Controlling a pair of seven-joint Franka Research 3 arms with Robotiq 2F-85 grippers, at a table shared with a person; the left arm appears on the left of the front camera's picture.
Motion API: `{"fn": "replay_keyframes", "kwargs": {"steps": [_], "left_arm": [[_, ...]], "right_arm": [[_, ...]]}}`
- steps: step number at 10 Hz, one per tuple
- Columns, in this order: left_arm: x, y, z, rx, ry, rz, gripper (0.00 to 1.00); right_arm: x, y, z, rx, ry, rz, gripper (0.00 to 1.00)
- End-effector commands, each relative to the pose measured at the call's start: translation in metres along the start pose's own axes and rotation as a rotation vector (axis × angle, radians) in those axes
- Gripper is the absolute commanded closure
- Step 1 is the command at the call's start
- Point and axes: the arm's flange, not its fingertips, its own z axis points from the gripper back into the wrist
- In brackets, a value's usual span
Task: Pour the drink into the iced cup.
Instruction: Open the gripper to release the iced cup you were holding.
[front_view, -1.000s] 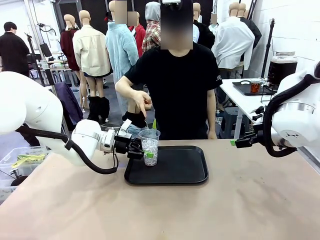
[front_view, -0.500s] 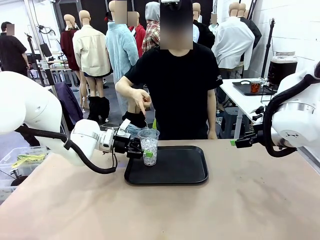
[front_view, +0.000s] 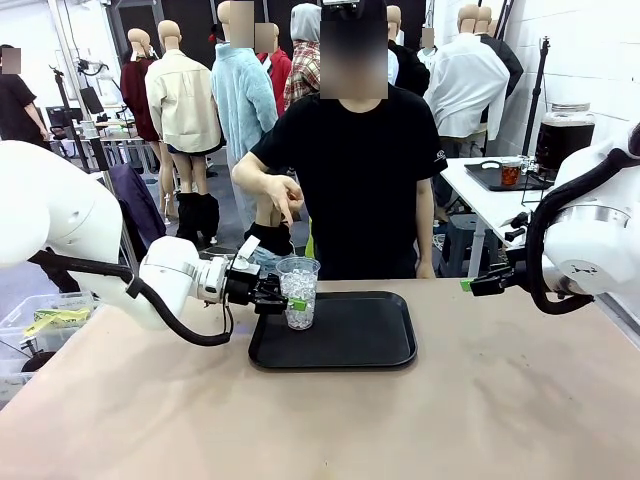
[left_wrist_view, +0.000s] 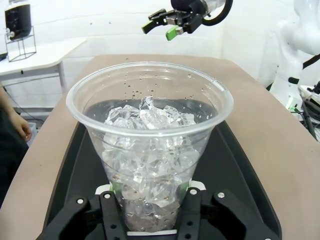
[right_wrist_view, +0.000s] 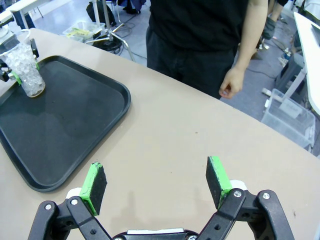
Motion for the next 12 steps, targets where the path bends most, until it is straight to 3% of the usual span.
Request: {"fn": "replay_keyframes", "kwargs": {"steps": [1, 7, 12], "left_arm": [[0.007, -0.005, 0.005, -0.008, -0.006, -0.037, 0.52], [0.042, -0.014, 0.026, 0.047, 0.0, -0.07, 0.52], [0.084, 0.022, 0.031, 0.128, -0.027, -0.086, 0.52]], "right_arm": [[-0.001, 0.001, 0.002, 0.003, -0.003, 0.007, 0.0], [-0.001, 0.001, 0.002, 0.003, -0.003, 0.007, 0.0], [-0.001, 0.001, 0.002, 0.003, -0.003, 0.007, 0.0]]}}
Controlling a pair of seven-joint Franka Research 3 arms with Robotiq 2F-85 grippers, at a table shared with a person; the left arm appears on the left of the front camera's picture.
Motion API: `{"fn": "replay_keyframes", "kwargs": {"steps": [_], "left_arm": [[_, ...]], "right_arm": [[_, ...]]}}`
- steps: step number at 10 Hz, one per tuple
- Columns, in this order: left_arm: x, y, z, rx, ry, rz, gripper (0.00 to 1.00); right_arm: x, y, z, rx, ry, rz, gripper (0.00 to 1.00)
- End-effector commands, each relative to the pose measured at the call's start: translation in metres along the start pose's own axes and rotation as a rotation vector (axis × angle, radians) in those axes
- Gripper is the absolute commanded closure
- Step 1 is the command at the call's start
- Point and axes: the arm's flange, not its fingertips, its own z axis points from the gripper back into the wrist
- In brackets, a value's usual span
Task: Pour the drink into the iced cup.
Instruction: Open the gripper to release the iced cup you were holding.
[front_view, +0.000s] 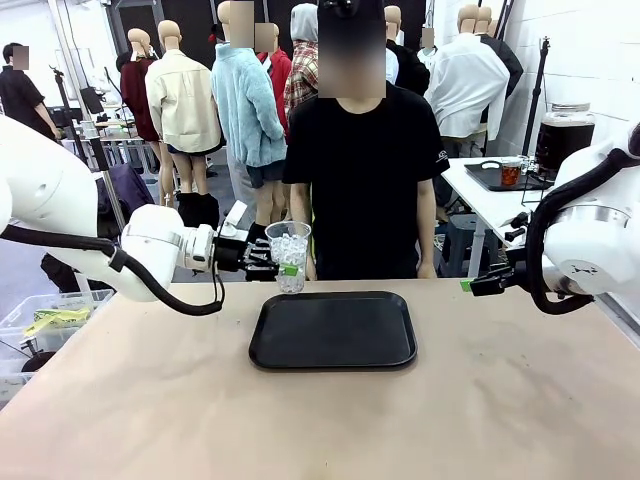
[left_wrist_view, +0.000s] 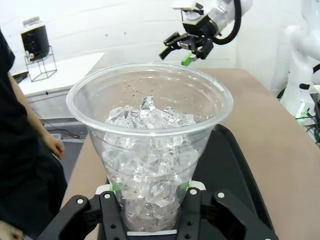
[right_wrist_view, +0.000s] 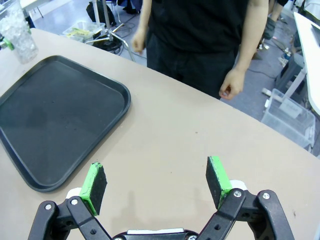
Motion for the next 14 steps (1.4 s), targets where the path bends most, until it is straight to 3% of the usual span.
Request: {"fn": "replay_keyframes", "kwargs": {"steps": [1, 7, 14], "left_arm": [[0.016, 0.028, -0.009, 0.056, -0.009, 0.001, 0.52], [0.03, 0.084, -0.006, 0.129, -0.017, 0.06, 0.52], [0.023, 0.08, -0.001, 0.126, 0.002, 0.048, 0.52]], "right_arm": [[-0.001, 0.001, 0.002, 0.003, -0.003, 0.007, 0.0], [-0.001, 0.001, 0.002, 0.003, -0.003, 0.007, 0.0], [-0.001, 0.001, 0.002, 0.003, -0.003, 0.007, 0.0]]}}
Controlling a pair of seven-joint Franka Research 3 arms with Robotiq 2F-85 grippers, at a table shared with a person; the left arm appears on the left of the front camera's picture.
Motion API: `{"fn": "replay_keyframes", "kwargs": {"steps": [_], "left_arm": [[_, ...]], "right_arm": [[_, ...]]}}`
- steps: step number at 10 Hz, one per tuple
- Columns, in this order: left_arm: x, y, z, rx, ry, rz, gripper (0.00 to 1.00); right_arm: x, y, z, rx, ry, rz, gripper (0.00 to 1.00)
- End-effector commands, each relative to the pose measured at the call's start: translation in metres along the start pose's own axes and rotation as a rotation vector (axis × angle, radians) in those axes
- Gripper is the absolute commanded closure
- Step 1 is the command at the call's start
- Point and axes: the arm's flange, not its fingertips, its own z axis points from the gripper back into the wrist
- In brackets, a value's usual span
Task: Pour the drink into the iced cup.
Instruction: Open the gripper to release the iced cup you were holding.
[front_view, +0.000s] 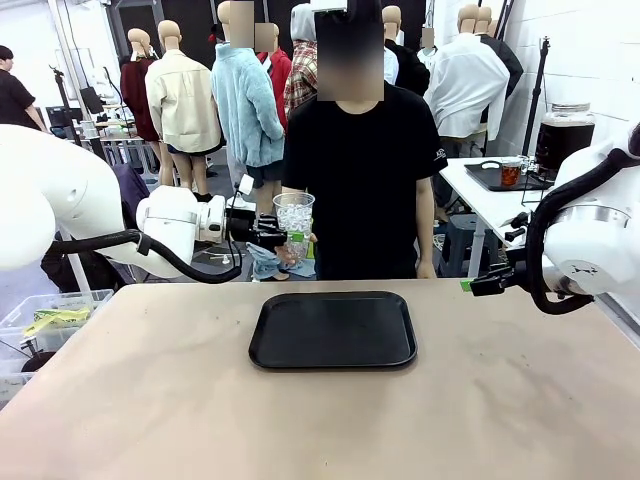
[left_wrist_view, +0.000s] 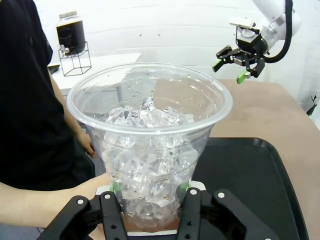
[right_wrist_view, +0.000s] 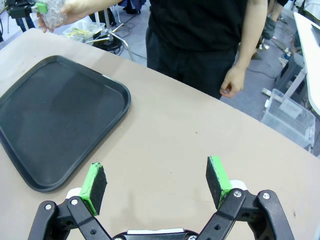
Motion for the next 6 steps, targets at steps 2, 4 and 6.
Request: {"fn": "replay_keyframes", "kwargs": {"steps": [2, 4, 6], "left_arm": [[0.0017, 0.0015, 0.0016, 0.006, -0.004, -0.002, 0.52], [0.0008, 0.0004, 0.0011, -0.001, -0.004, -0.006, 0.46], [0.0033, 0.0007, 0.0034, 0.001, -0.012, -0.004, 0.06]], "right_arm": [[-0.0006, 0.0005, 0.0018, 0.003, -0.003, 0.007, 0.0], [-0.0006, 0.0005, 0.0018, 0.003, -0.003, 0.007, 0.0], [-0.0006, 0.0005, 0.0018, 0.003, -0.003, 0.007, 0.0]]}}
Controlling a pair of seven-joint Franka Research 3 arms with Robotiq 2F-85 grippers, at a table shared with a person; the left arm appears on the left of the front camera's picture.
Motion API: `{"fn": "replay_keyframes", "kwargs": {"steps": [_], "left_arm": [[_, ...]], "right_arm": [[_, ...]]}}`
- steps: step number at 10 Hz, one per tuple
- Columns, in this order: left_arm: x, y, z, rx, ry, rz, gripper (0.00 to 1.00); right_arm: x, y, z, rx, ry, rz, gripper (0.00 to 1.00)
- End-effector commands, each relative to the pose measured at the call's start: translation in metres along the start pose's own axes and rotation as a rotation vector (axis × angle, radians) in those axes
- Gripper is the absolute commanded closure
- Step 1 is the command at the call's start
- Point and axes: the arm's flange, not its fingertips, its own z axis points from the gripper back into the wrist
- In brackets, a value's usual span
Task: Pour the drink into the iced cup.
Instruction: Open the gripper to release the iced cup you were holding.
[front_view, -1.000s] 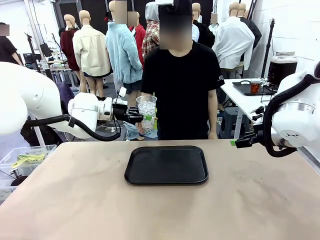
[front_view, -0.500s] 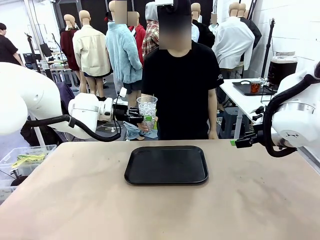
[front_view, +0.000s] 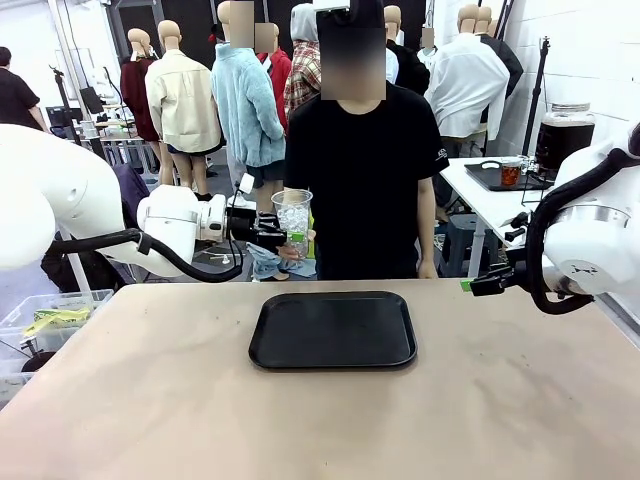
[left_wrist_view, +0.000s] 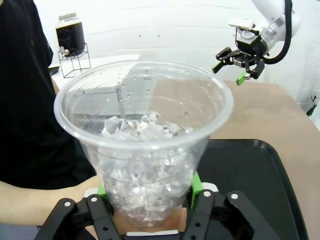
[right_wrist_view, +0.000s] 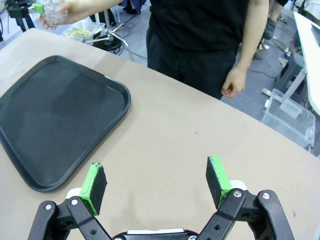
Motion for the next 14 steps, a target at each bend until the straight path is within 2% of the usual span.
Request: {"fn": "replay_keyframes", "kwargs": {"steps": [1, 6, 8, 10, 11, 12, 14], "left_arm": [[0.001, -0.002, 0.007, 0.001, -0.007, 0.001, 0.0], [0.001, -0.001, 0.026, 0.019, -0.031, -0.009, 0.0], [-0.001, -0.013, 0.042, 0.021, -0.014, -0.008, 0.0], [-0.002, -0.052, 0.061, -0.027, 0.107, 0.008, 0.0], [-0.007, -0.07, 0.071, 0.015, 0.186, 0.037, 0.0], [-0.01, -0.09, 0.087, 0.111, 0.276, 0.148, 0.0], [-0.018, -0.101, 0.115, 0.285, 0.367, 0.228, 0.0]], "right_arm": [[-0.001, 0.001, 0.002, 0.003, -0.003, 0.007, 0.0], [-0.001, 0.001, 0.002, 0.003, -0.003, 0.007, 0.0], [-0.001, 0.001, 0.002, 0.003, -0.003, 0.007, 0.0], [-0.001, 0.001, 0.002, 0.003, -0.003, 0.007, 0.0], [-0.001, 0.001, 0.002, 0.003, -0.003, 0.007, 0.0], [-0.001, 0.001, 0.002, 0.003, -0.003, 0.007, 0.0], [-0.001, 0.001, 0.002, 0.003, -0.003, 0.007, 0.0]]}}
